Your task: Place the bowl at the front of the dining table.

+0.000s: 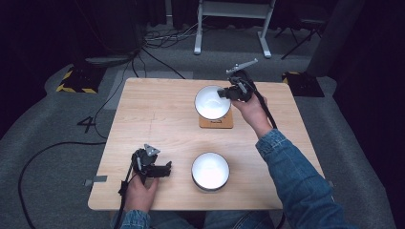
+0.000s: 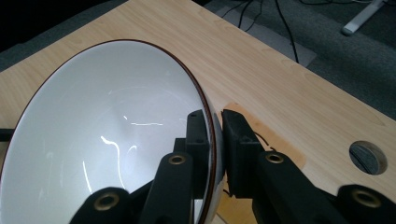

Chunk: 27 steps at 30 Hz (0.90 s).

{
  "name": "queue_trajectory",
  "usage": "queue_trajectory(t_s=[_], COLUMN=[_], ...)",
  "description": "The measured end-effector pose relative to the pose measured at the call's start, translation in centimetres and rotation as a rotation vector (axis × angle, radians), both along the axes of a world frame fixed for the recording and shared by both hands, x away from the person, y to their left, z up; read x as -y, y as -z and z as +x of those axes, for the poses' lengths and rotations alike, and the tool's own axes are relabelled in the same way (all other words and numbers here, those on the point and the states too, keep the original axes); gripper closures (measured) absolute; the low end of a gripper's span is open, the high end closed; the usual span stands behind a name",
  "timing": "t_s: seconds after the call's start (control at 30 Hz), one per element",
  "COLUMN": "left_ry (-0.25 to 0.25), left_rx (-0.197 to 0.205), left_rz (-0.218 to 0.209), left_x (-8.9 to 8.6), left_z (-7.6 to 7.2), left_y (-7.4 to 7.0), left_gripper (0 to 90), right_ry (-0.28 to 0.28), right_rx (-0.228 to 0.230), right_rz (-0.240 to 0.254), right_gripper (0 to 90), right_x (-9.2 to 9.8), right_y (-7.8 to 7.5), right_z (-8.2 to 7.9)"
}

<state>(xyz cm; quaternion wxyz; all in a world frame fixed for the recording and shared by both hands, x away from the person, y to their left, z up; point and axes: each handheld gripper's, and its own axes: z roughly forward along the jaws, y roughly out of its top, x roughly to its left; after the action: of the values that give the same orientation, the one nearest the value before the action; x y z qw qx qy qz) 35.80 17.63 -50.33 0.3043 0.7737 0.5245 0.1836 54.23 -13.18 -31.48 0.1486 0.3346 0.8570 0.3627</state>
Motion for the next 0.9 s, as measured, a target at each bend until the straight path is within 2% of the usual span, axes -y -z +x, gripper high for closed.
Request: queue_trajectory(t_s=[0.13, 0.3, 0.43, 0.5, 0.8, 0.9], left_ry=[-0.001, -0.002, -0.002, -0.002, -0.002, -0.002], left_rx=[0.002, 0.003, 0.003, 0.003, 0.003, 0.003], left_rz=[0.001, 0.001, 0.001, 0.001, 0.0, 0.0], left_x=[0.0, 0.0, 0.0, 0.0, 0.0, 0.0], left_z=[0.0, 0.0, 0.0, 0.0, 0.0, 0.0], left_y=[0.0, 0.0, 0.0, 0.0, 0.0, 0.0], left_gripper=[5.6, 5.6, 5.6, 5.6, 5.6, 5.6], right_ry=[0.03, 0.071, 0.092, 0.097, 0.139, 0.158], right_rx=[0.015, -0.003, 0.013, -0.007, -0.001, -0.026], right_rz=[-0.008, 0.024, 0.01, 0.032, 0.02, 0.039], right_gripper=[81.5, 81.4, 81.4, 81.4, 81.4, 81.5], right_x=[0.1, 0.2, 0.2, 0.3, -0.1, 0.2], right_y=[0.2, 0.2, 0.2, 0.3, 0.9, 1.6], right_z=[1.6, 3.1, 4.0, 4.5, 6.6, 7.3])
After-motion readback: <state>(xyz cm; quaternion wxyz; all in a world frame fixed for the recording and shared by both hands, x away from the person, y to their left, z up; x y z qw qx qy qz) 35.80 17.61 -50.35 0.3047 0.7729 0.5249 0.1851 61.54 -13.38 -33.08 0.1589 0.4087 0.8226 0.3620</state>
